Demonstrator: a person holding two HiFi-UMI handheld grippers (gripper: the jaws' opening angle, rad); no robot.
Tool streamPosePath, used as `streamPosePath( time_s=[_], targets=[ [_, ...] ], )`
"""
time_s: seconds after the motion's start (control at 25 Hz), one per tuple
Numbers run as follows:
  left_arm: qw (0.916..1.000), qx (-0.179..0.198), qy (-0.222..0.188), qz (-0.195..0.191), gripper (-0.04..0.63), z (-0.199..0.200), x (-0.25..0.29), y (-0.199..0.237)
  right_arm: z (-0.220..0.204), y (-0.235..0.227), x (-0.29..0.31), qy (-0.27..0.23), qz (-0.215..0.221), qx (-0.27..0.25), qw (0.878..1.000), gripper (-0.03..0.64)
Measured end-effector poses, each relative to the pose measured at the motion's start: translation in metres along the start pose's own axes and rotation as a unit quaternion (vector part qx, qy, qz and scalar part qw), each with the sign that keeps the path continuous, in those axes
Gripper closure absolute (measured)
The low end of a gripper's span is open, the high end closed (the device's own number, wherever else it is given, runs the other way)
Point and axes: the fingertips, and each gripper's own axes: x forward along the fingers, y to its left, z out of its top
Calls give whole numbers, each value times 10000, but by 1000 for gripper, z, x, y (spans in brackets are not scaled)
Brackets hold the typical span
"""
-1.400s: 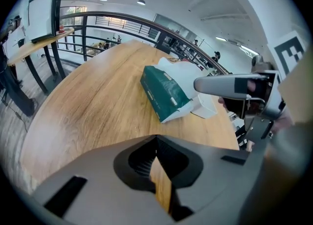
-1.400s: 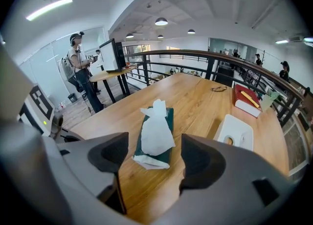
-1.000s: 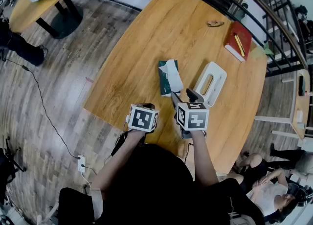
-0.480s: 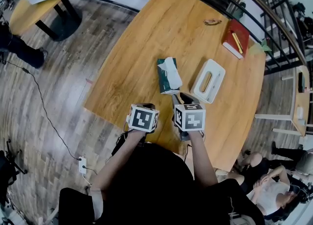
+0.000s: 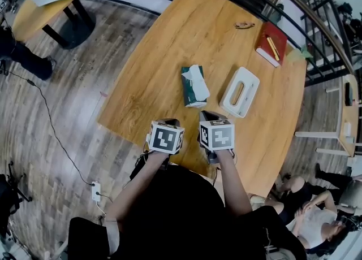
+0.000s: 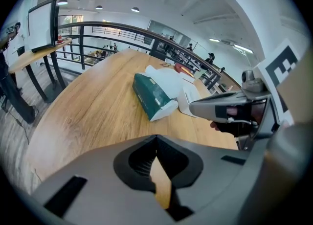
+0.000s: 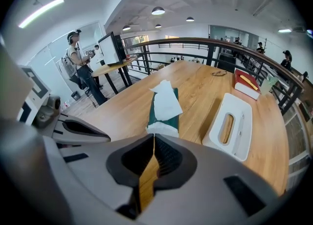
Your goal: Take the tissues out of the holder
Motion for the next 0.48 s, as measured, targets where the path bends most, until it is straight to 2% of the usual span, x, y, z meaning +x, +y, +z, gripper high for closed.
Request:
streamPosePath(
  time_s=[0.32,0.48],
  targets=[
    [9996,59,-192,176,588,-9,-3,-3,-29,8,1,325,28,1,9995,604],
    [9996,-52,-199,195,588,-23,-6,-5,-49,16,0,554,23,124,9984,604]
  ],
)
